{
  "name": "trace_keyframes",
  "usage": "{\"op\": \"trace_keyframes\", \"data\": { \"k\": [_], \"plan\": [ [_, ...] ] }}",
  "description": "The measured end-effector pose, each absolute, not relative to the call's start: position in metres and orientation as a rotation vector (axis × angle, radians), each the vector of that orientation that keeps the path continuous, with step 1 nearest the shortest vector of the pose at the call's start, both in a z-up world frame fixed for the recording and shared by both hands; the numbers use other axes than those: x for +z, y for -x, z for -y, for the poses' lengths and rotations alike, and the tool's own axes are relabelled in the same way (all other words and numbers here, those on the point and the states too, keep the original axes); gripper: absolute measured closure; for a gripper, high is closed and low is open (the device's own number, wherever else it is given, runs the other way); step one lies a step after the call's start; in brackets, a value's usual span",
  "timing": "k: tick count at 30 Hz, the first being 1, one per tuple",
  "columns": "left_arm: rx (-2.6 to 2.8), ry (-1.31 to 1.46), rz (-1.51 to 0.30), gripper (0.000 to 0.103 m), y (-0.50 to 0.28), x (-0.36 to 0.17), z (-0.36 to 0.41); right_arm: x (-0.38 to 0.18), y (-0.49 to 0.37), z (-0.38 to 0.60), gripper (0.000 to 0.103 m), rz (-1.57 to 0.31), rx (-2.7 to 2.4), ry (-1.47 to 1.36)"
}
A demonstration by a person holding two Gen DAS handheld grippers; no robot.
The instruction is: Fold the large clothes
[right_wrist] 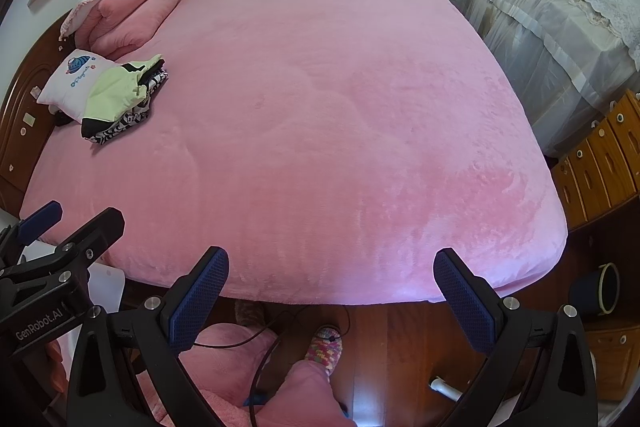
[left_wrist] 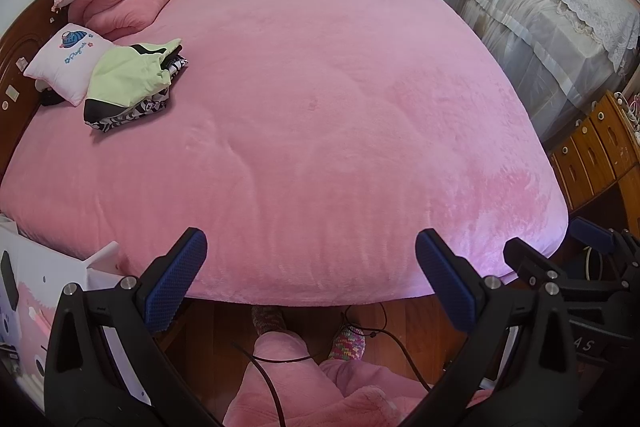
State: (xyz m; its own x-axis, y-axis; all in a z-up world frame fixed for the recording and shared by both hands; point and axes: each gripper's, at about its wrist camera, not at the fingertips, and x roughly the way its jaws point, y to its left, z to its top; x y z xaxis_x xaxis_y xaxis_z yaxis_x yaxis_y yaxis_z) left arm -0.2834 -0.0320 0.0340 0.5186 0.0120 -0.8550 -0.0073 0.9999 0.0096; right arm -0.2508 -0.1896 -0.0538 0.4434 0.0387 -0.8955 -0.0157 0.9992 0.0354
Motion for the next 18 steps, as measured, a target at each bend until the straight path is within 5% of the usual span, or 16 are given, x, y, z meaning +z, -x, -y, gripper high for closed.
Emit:
{"op": "trace_keyframes", "data": {
  "k": [18],
  "plan": [
    [-0.017, -0.026, -1.033, 0.0, 0.275, 0.033, 0.025, -0.054, 0.25, 0.201, 0.0, -1.119, 0.025, -0.037]
  ]
}}
